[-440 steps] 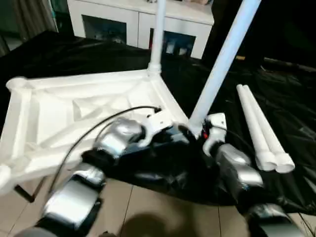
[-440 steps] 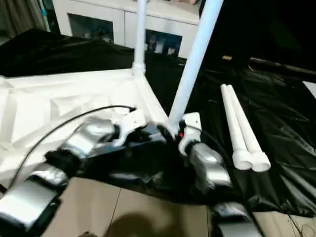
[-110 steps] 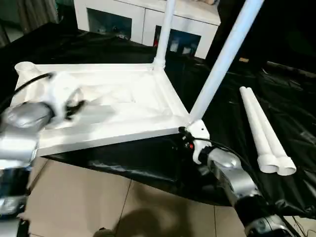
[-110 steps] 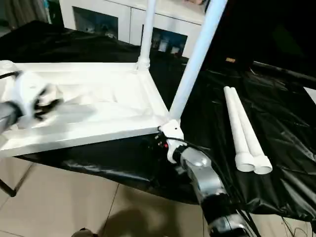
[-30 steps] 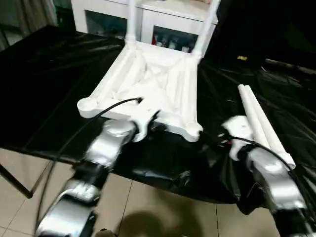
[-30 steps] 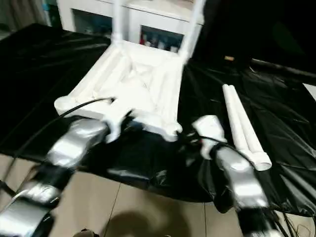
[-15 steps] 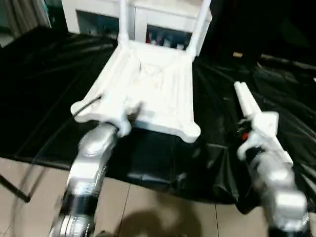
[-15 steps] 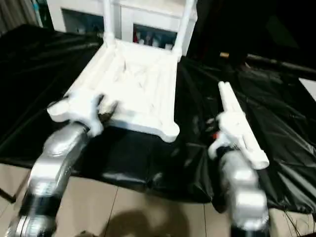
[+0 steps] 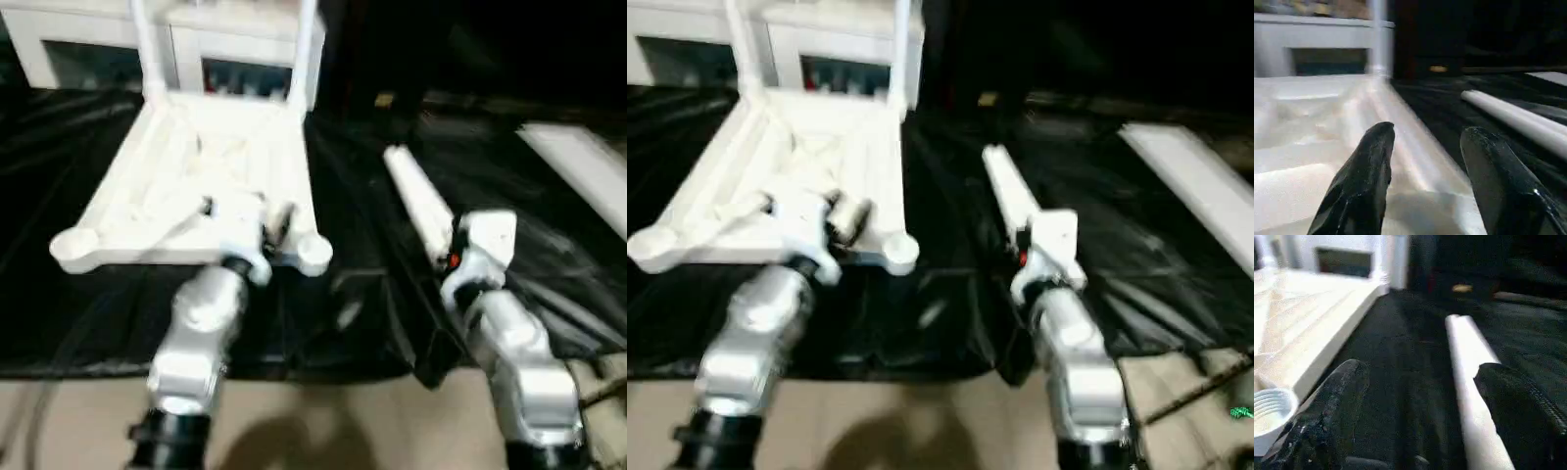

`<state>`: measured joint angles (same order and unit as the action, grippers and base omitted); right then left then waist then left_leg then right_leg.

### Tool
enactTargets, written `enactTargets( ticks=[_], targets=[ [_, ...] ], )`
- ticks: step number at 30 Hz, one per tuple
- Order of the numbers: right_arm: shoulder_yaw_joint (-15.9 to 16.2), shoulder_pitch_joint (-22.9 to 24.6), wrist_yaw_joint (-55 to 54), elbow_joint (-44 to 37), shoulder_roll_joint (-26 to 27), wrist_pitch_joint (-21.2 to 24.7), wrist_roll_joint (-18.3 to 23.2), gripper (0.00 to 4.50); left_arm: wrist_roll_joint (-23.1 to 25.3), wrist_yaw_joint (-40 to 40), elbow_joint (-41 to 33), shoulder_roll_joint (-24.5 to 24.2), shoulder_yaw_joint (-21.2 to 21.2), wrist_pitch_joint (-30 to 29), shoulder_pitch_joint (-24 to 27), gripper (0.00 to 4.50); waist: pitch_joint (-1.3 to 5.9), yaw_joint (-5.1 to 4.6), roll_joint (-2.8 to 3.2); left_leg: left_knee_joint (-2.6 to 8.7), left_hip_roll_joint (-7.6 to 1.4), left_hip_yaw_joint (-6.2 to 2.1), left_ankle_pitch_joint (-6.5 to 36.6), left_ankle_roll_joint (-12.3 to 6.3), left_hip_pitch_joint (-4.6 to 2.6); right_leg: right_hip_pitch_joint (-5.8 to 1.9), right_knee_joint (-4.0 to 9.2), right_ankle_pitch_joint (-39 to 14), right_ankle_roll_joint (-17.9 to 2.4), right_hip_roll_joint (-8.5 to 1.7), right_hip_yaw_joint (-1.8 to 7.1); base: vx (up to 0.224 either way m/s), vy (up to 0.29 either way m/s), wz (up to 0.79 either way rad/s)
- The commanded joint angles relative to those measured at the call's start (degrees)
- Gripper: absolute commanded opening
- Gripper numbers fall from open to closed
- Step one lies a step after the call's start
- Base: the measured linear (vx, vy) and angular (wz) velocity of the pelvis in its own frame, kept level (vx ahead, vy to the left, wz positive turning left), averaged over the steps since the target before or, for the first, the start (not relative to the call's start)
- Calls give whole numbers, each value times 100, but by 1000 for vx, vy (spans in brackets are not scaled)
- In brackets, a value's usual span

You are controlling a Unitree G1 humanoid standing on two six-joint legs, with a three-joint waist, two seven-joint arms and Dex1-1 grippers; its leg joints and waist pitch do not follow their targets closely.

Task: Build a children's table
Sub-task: Rotate table base

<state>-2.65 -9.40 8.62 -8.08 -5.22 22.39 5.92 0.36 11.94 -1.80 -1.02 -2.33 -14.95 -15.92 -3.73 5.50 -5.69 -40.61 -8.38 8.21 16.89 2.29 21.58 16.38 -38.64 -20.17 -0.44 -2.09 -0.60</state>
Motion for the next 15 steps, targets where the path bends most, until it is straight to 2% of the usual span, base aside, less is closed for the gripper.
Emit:
enactTargets(
  ticks=[1, 2, 3, 4, 5, 6, 7, 8, 9, 10, 11, 12, 13, 14, 15],
  targets=[
    [211, -123, 125, -69, 16, 94, 17, 391, 61, -106, -115, -92, 155, -34, -16, 254, 292, 166, 88, 554, -173, -80, -845, -606, 119, -391, 872, 116, -393, -487, 419, 149, -102, 43],
    [286, -113, 232, -108, -3, 119, 48, 391, 78, -152, -139, -108, 167, -62, -16, 254, 414, 102, 356, 907, -402, -266, -1331, -778, -159, -371, 648, 758, -172, -204, -15, 182, -34, 26],
    [322, -110, 282, -129, -12, 136, 57, 391, 84, -174, -152, -121, 167, -73, -17, 254, 469, -74, 429, 967, -667, -654, -1484, -1384, -509, -26, 170, 892, 37, -16, -229, 207, -11, -1],
    [340, -109, 292, -133, -20, 137, 45, 391, 77, -175, -155, -123, 168, -74, -17, 254, 608, -270, 357, 838, -1237, -1255, -1945, -2701, -1424, 896, -371, -345, 365, -221, -241, 207, -11, -1],
    [390, -108, 321, -145, -42, 141, 12, 391, 60, -176, -164, -127, 171, -77, -19, 254, 575, -229, 325, 812, -1231, -1206, -2158, -2969, -1294, 934, -473, -380, 453, -292, -204, 181, -45, -3],
    [469, -115, 330, -142, -77, 140, -64, 391, 81, -231, -183, -144, 178, -93, -26, 254, 524, -187, 269, 837, -1022, -888, -2499, -3070, -1017, 1039, -566, 182, 645, -291, -189, 110, -32, -1],
    [512, -119, 325, -136, -102, 137, -115, 391, 98, -265, -197, -150, 181, -101, -29, 254, 434, -218, 193, 1021, -693, -471, -1858, -2851, -669, 911, -412, 799, 517, -204, -225, 160, -71, -5],
    [477, -173, 178, -122, -88, 190, -176, 391, 34, -299, -248, -138, 250, -153, -45, 254, 348, -237, 34, 948, -320, -187, -1278, -2436, -463, 798, 209, 1562, 192, -288, -83, 89, -42, -3],
    [477, -173, 178, -122, -88, 190, -176, 391, 34, -299, -248, -138, 250, -153, -45, 254, 395, -243, -131, 818, -75, -36, -809, -2073, -322, 569, 535, 1657, 229, -413, 120, 77, -106, 2],
    [448, -200, 100, -134, -73, 203, -204, 391, -7, -238, -262, -163, 249, -217, -54, 254, 402, -152, -175, 666, 111, 67, -377, -1732, -179, 404, 754, 1062, 184, -650, 329, 27, -67, 6],
    [385, -227, 35, -168, -41, 270, -172, 391, -33, -158, -282, -203, 224, -271, -54, 254, 448, -80, -222, 467, 25, -169, -326, -1043, 42, 38, 844, 363, -339, -1125, 658, 71, -113, 0],
    [310, -250, 34, -233, -5, 412, -65, 391, -32, -107, -307, -257, 191, -277, -41, 254, 473, -79, -220, 681, -64, -233, -1249, -508, 86, -5, 579, 1508, -551, -917, 487, 76, -95, -12],
    [218, -268, 96, -329, 31, 599, 132, 391, -42, -51, -330, -314, 171, -345, -28, 254, 464, -186, -150, 798, -86, -192, -2021, -230, -12, 143, 433, 2928, -561, -562, 286, 76, -95, -12],
    [166, -277, 144, -393, 46, 724, 275, 391, -40, -20, -344, -347, 167, -390, -20, 254, 470, -237, -131, 777, -80, -161, -2329, -212, -85, 212, 403, 3466, -559, -460, 249, 49, -82, -6],
    [143, -281, 177, -429, 50, 788, 356, 408, -37, -3, -349, -361, 169, -421, -18, 262, 488, -301, -84, 777, -96, -145, -2532, -208, -113, 219, 377, 3863, -638, -386, 219, 19, -52, -3]
  ],
)
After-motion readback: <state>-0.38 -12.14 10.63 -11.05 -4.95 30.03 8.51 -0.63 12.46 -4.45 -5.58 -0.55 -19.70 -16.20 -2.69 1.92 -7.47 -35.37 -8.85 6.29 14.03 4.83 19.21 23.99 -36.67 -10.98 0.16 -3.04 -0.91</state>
